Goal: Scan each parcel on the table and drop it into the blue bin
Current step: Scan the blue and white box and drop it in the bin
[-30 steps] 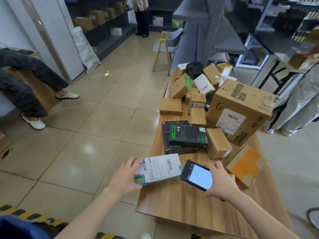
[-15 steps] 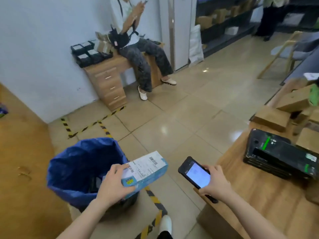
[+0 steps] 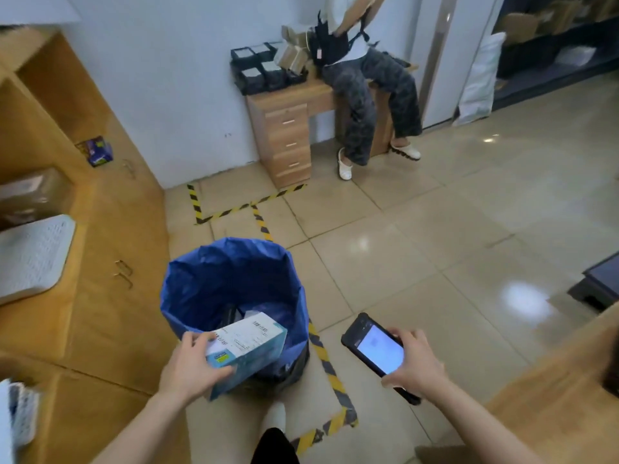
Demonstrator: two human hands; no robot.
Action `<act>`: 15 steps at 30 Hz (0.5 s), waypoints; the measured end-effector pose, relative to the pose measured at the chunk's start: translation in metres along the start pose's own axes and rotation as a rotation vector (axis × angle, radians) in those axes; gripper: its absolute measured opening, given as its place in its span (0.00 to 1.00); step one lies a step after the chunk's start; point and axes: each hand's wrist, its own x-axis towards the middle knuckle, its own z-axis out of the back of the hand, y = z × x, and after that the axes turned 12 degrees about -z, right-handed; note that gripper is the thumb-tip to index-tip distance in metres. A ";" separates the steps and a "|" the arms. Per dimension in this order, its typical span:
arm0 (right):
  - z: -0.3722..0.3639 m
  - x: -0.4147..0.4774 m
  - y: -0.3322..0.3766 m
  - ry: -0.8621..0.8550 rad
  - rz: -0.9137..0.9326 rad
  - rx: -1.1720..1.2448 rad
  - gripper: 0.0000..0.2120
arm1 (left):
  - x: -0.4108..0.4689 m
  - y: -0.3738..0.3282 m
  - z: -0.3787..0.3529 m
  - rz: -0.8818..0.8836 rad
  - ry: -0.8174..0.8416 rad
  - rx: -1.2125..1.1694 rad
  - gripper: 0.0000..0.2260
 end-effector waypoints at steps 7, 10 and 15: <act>-0.045 0.052 0.099 0.059 -0.123 0.031 0.45 | 0.111 0.066 0.015 0.074 0.034 0.072 0.35; -0.070 0.081 0.153 0.103 -0.156 0.077 0.43 | 0.165 0.096 0.014 0.100 0.072 0.092 0.35; -0.122 0.122 0.222 0.206 -0.222 0.230 0.42 | 0.235 0.138 -0.007 0.100 0.175 0.153 0.35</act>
